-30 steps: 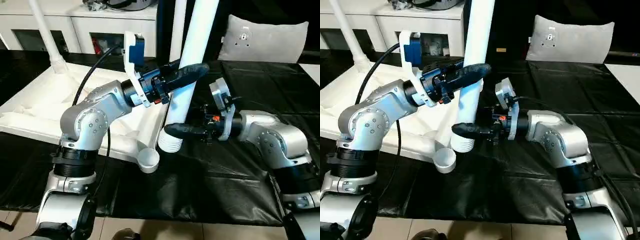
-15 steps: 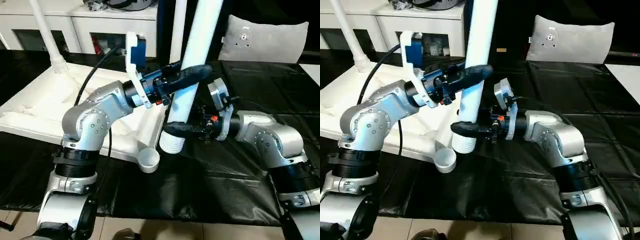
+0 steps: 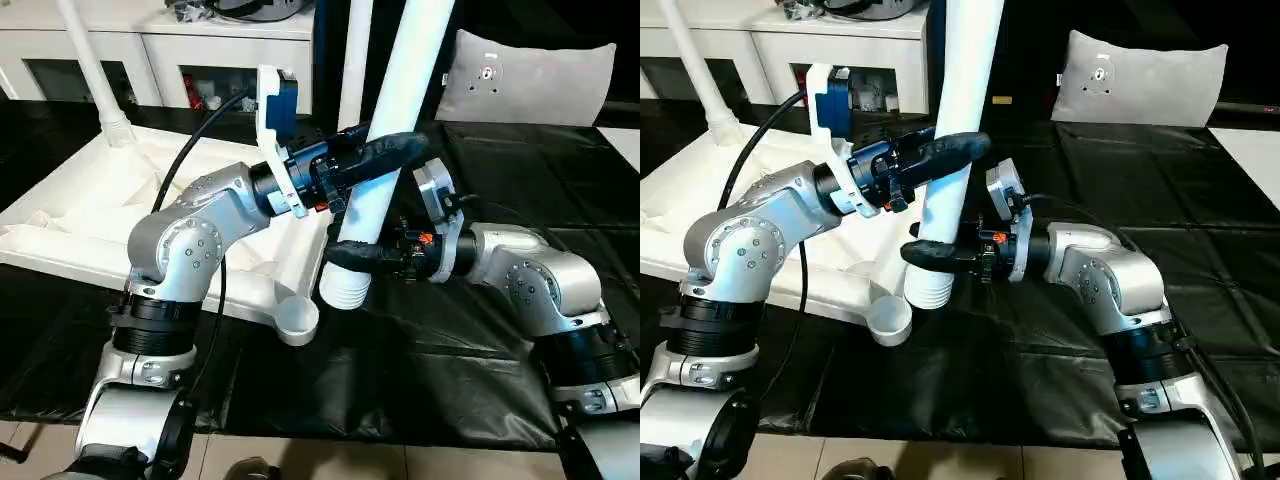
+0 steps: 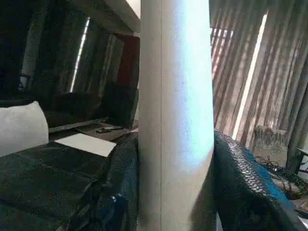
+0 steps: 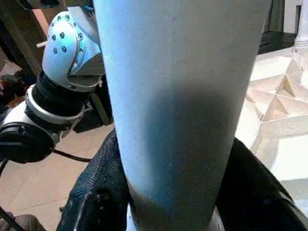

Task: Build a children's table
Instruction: Pick table leg

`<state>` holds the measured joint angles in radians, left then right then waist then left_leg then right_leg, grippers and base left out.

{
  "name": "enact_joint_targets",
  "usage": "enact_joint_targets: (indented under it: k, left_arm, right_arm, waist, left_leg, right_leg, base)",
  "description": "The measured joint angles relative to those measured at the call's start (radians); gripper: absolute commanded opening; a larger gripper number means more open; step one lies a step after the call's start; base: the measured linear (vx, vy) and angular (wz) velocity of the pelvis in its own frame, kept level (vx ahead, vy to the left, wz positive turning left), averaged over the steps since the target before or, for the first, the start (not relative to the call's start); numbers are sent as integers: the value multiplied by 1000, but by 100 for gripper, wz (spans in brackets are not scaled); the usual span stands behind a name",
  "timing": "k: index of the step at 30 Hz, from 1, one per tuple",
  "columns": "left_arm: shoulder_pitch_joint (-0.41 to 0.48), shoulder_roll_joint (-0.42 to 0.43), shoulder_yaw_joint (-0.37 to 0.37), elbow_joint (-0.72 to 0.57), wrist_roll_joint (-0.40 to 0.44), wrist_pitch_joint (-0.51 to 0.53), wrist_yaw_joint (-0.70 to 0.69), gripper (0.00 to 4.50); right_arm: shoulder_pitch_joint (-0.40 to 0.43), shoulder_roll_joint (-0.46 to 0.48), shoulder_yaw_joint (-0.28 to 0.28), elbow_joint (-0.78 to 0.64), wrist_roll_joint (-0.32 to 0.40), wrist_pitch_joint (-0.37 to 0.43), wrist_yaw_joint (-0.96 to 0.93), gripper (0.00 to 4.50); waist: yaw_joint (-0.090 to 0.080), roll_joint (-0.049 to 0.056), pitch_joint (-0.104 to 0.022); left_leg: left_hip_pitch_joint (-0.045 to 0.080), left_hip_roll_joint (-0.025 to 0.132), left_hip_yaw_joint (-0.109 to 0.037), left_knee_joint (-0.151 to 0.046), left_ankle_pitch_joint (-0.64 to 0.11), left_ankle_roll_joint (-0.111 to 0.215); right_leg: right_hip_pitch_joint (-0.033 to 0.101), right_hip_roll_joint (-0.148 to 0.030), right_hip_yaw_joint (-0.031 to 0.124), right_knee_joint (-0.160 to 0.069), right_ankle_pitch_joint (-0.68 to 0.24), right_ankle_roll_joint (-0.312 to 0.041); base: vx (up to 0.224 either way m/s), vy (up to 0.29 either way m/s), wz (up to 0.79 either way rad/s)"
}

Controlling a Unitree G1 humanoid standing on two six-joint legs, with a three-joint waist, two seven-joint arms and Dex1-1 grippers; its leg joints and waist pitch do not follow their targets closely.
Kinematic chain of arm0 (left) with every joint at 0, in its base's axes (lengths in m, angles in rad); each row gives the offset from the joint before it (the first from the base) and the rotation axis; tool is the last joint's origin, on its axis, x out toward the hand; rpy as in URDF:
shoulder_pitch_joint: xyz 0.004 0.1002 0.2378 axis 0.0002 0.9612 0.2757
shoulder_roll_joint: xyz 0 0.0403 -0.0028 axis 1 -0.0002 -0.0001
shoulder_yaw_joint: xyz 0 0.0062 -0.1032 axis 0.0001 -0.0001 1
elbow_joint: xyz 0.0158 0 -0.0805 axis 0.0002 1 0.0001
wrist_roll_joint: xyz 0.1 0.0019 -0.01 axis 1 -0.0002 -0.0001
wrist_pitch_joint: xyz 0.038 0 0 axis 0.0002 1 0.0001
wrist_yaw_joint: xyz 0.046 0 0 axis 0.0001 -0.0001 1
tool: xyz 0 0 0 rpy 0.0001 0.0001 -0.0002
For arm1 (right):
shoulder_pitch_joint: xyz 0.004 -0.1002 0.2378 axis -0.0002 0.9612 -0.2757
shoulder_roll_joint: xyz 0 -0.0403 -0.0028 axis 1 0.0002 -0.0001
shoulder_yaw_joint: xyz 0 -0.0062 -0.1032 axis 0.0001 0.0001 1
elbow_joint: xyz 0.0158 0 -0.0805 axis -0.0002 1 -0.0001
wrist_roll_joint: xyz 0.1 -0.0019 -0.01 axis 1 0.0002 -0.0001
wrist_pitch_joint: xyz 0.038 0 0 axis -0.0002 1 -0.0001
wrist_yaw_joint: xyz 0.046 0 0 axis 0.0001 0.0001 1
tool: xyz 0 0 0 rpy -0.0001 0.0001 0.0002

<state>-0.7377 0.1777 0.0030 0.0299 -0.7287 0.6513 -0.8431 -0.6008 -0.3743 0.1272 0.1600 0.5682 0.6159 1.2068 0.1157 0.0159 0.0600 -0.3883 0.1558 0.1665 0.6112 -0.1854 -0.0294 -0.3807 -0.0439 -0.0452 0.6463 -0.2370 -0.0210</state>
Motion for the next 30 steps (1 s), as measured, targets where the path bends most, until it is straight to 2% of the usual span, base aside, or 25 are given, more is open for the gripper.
enact_joint_targets:
  k: [4, 5, 7, 9, 12, 16, 18, 25, 30]
  left_arm:
    - [1, -1, -4, 0, 18, 0, 19, 179]
    - [4, -2, -8, -1, 20, 0, 23, 214]
    - [24, -5, -11, -20, 18, 6, 27, 249]
    - [34, -7, -13, -40, 16, 24, 32, 253]
    - [40, -10, -19, -60, 16, 32, 36, 296]
    - [62, -39, -16, -64, 18, 19, 72, 331]
    - [64, -66, 0, -64, 12, 29, 90, 331]
    - [68, -155, 85, -63, -93, 50, 177, 342]
    - [88, -153, 113, -84, -111, 41, 198, 342]
  right_arm:
    - [0, 10, 1, 10, -14, -7, -14, 189]
    - [0, 14, 2, 11, -18, -7, -22, 189]
    - [0, 29, 13, 11, -28, -12, -36, 189]
    - [1, 41, 20, 11, -46, -22, -62, 188]
    - [1, 54, 28, 8, -58, -43, -76, 188]
    - [1, 95, 27, 32, -88, -89, -136, 188]
    - [2, 104, 21, 39, -94, -100, -156, 188]
    - [32, 141, -12, 3, -95, -125, -250, 188]
    - [127, 118, -37, -33, -95, -88, -292, 188]
  waist:
    - [0, 0, 0]
    - [0, 0, 0]
    - [-3, 0, 0]
    - [-3, 0, 0]
    - [-2, 0, 0]
    - [-2, 1, 0]
    - [-2, 1, 0]
    - [-3, 1, 1]
    - [-3, 2, 1]
  left_leg:
    - [0, 0, 0, 0, 0, 0]
    - [0, 0, 0, 0, 0, 0]
    - [0, 0, 0, 0, 0, 0]
    - [0, 0, 0, 0, 0, 0]
    - [0, 0, 0, 0, 0, 0]
    - [0, 0, 0, 1, 0, 0]
    - [0, 0, 1, 1, 0, 0]
    - [0, 1, 1, 1, 0, 0]
    - [0, 1, 2, 1, 0, 0]
  right_leg:
    - [0, 0, 0, 0, 0, 0]
    - [0, 0, 0, 0, 0, 0]
    - [0, 0, 0, 0, 0, 0]
    - [0, 0, 0, 0, 0, 0]
    - [0, 0, 0, 0, 0, 0]
    - [0, 0, 0, 0, 1, 0]
    - [0, 0, 0, 0, 1, 0]
    - [0, 0, 0, 0, 1, 0]
    - [1, 0, 0, -1, 1, 0]
  base:
    - [0, 0, 0]
    - [0, 0, 0]
    - [0, 0, 0]
    - [0, 0, 0]
    - [0, 0, 0]
    - [0, 0, 0]
    - [0, 0, 0]
    - [0, 0, 0]
    - [0, 0, 0]
